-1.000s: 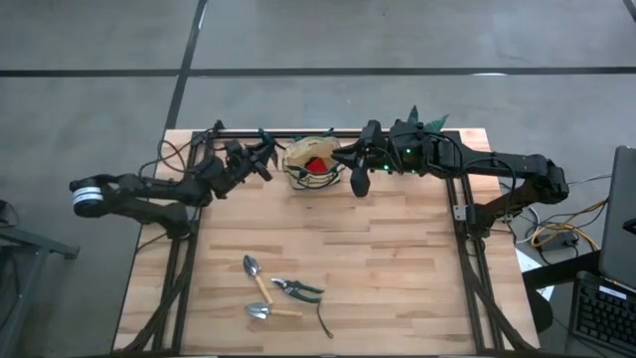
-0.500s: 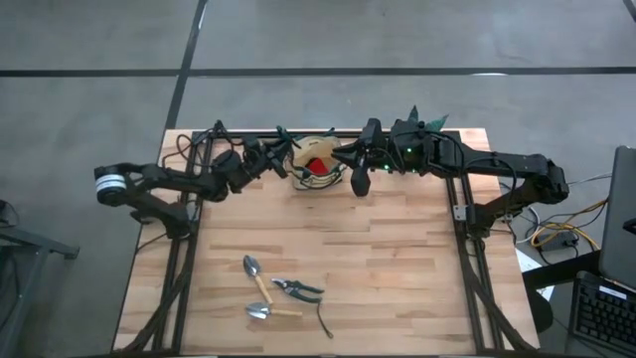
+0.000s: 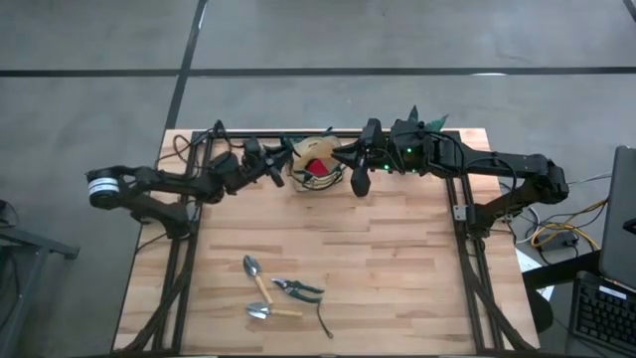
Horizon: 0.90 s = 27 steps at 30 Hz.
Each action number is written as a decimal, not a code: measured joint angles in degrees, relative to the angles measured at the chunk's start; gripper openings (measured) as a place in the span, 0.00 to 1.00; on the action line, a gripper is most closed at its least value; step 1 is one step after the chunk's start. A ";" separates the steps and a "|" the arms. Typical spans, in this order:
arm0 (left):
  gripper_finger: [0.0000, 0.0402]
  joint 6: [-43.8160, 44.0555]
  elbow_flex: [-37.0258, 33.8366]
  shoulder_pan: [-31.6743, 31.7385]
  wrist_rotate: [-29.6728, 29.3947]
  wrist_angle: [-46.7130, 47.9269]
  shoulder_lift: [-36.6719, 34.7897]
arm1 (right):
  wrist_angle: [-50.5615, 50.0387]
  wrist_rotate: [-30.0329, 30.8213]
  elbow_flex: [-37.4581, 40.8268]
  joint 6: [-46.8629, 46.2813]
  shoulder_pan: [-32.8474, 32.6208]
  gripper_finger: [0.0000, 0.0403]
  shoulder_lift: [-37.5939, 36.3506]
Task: Pick & Place Garden tools in Gardening bag
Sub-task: Put the top pruner into the left bag pocket
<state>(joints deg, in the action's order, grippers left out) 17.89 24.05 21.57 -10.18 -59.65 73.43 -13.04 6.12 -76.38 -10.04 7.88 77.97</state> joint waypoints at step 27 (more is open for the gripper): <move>0.16 -3.67 -4.61 -3.68 5.16 2.59 -7.42 | 1.67 -0.64 -0.07 -14.42 0.28 0.13 2.28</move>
<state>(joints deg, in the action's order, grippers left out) 14.22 19.44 17.89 -5.02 -57.07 66.01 -11.37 5.48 -76.45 -24.47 8.16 80.26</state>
